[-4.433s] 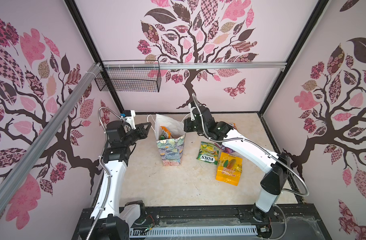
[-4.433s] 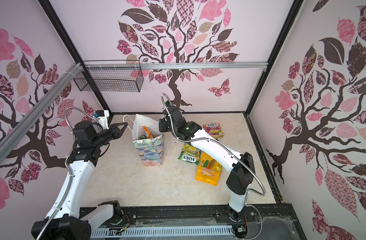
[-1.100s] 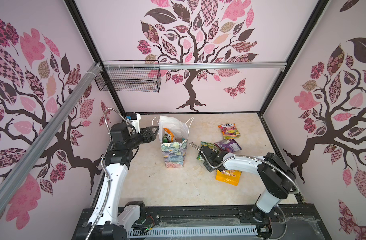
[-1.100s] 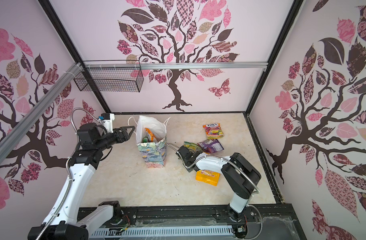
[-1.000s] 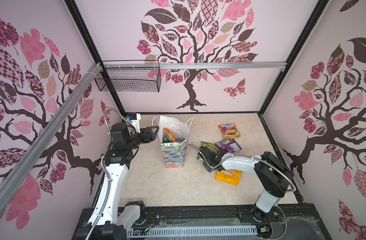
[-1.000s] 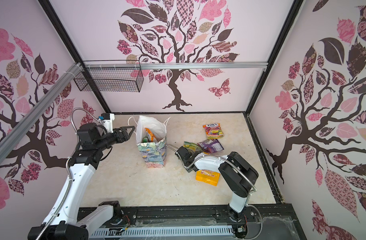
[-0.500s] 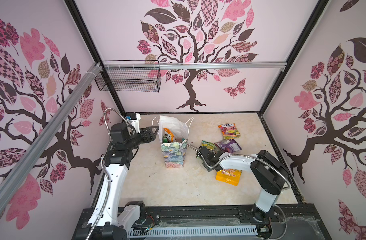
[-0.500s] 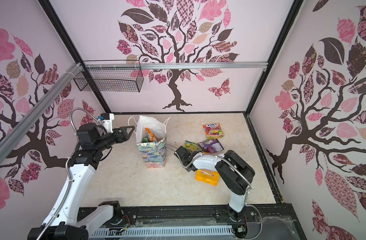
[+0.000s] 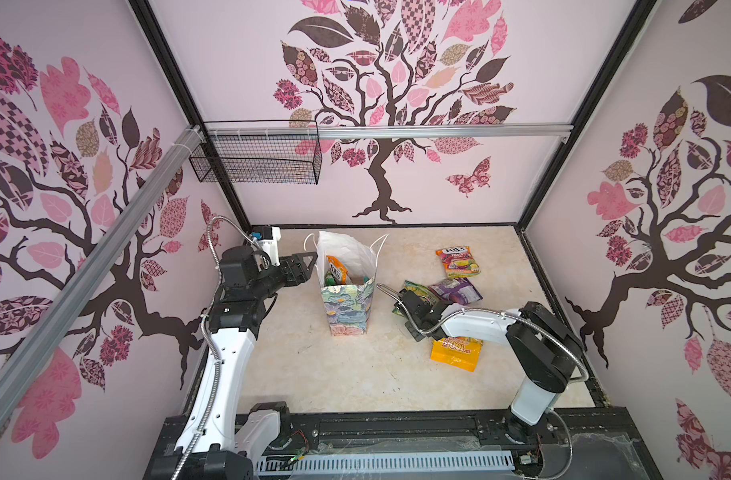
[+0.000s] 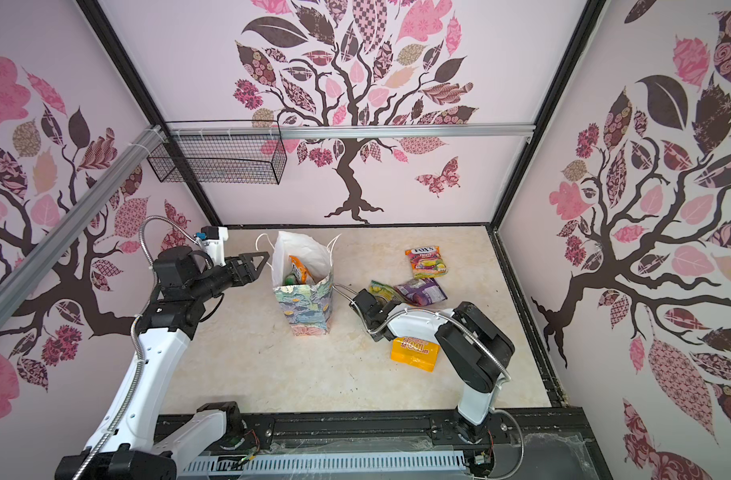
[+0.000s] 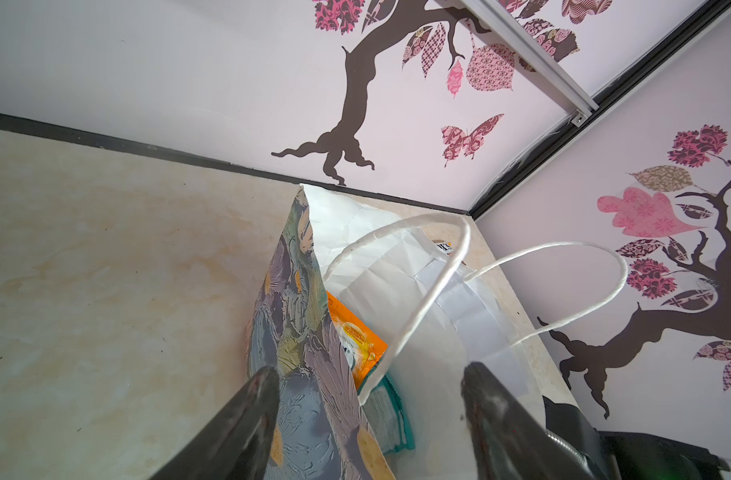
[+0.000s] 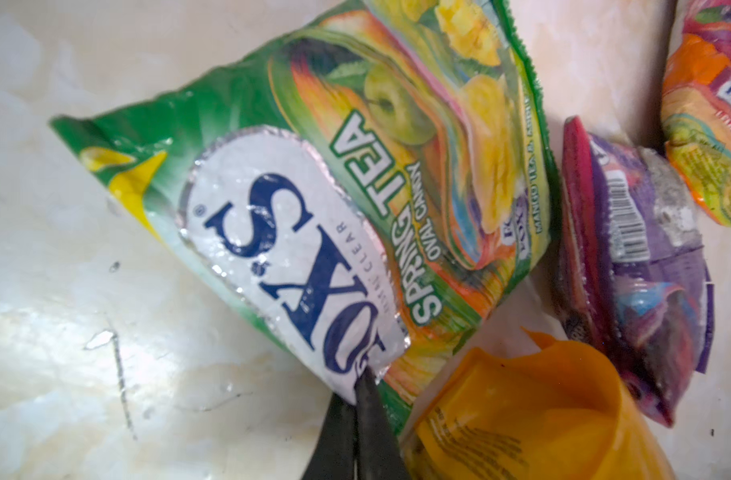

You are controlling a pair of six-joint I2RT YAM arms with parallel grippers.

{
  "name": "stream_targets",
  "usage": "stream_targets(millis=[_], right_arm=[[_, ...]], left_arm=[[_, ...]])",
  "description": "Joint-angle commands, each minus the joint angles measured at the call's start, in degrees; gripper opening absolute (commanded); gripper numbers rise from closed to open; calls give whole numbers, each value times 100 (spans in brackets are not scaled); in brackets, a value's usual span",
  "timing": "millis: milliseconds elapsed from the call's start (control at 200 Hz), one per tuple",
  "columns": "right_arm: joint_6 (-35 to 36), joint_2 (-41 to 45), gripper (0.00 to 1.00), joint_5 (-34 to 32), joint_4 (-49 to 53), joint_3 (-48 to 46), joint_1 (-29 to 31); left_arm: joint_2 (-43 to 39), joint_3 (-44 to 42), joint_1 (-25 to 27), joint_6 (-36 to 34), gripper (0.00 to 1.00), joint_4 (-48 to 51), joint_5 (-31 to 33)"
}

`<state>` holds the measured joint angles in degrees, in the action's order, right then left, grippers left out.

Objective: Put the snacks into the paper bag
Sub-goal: 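Close the right gripper on the edge of the green Fox's packet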

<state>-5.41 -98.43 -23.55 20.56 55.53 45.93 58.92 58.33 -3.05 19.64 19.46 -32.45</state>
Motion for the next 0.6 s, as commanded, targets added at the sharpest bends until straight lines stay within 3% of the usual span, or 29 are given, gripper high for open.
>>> stream_targets(millis=[0, 595], right_arm=[[-243, 512, 0, 381, 143, -100, 5], [-734, 1829, 0, 1185, 177, -253, -31]], left_arm=[[-39, -145, 13, -56, 73, -56, -43], [-109, -172, 12, -65, 73, -58, -18]])
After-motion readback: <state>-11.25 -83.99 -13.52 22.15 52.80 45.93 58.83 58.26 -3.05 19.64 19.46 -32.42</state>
